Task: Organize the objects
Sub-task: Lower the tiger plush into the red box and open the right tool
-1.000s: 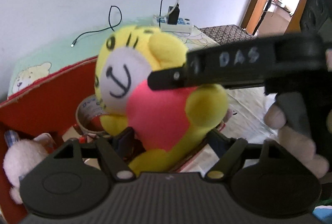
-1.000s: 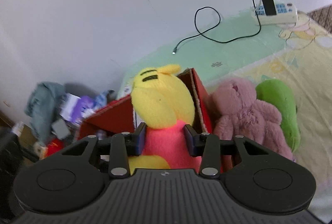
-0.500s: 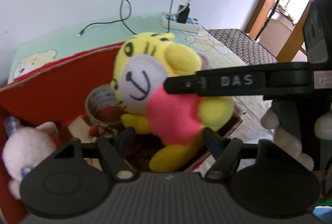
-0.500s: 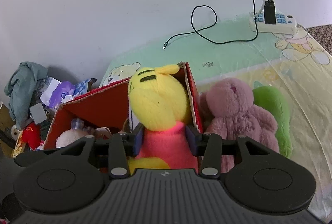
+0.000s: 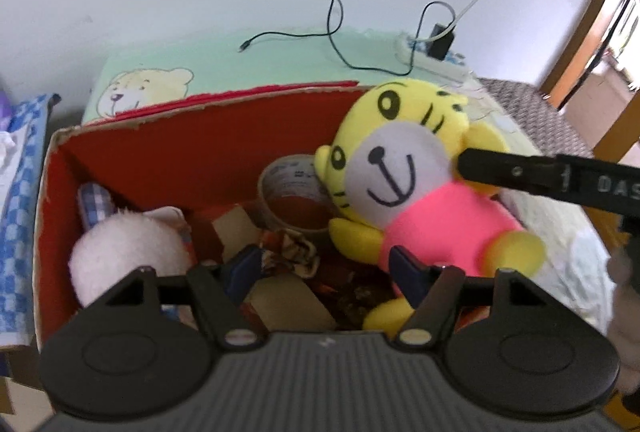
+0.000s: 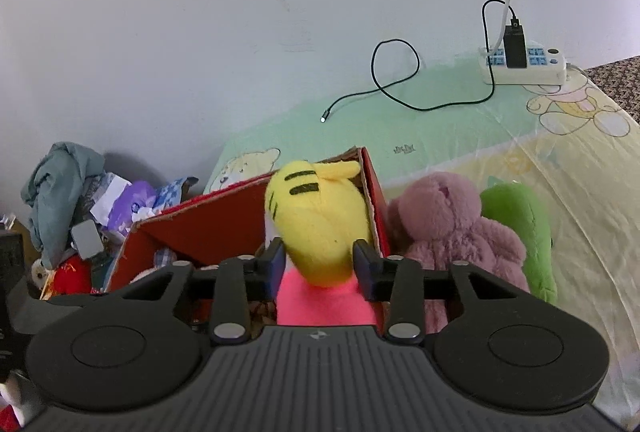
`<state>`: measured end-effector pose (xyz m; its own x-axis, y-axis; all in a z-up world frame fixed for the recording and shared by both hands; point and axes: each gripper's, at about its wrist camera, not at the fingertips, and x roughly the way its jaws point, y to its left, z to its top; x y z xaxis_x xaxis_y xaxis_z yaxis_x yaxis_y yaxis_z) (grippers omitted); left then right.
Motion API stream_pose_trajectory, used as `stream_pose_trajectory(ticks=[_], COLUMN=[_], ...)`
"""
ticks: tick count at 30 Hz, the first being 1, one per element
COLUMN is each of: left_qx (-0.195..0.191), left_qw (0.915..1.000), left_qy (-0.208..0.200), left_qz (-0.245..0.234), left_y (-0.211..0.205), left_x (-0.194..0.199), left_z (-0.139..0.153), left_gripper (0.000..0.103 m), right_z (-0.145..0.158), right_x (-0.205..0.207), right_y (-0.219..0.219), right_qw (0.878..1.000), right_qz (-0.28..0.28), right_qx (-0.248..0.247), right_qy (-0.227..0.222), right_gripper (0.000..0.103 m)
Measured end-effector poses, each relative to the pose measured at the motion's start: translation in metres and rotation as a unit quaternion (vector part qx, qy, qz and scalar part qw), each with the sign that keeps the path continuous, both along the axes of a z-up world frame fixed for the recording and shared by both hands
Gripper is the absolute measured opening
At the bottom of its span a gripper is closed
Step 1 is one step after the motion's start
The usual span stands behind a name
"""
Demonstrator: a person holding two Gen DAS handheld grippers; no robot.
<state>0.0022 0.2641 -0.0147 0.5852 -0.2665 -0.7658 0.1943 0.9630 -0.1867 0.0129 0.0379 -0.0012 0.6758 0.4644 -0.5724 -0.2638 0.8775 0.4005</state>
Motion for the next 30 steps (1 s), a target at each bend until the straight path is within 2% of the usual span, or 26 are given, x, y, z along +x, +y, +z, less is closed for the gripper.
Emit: stream_pose_trajectory(ticks=[2, 6, 13, 30], left_qx=[0.021, 0.045, 0.058, 0.102], left_qw=[0.9998, 0.9988, 0.9974, 0.9938], left_qy=[0.005, 0.021, 0.043, 0.038], left_qz=[0.001, 0.002, 0.009, 0.022], left_y=[-0.009, -0.019, -0.022, -0.032], left_x=[0.004, 0.014, 0.025, 0.025], left_z=[-0.002, -0.012, -0.021, -0.023], left_gripper=[0.071, 0.070, 0.070, 0.072], right_z=[-0.004, -0.011, -0.016, -0.017], right_x=[0.002, 0.002, -0.001, -0.003], right_y=[0.003, 0.002, 0.001, -0.004], right_qw=[1.000, 1.000, 1.000, 1.000], right_qz=[0.004, 0.001, 0.003, 0.008], right_qx=[-0.016, -0.019, -0.014, -0.007], right_qy=[0.005, 0.011, 0.008, -0.001], right_gripper=[0.034, 0.033, 0.033, 0.033])
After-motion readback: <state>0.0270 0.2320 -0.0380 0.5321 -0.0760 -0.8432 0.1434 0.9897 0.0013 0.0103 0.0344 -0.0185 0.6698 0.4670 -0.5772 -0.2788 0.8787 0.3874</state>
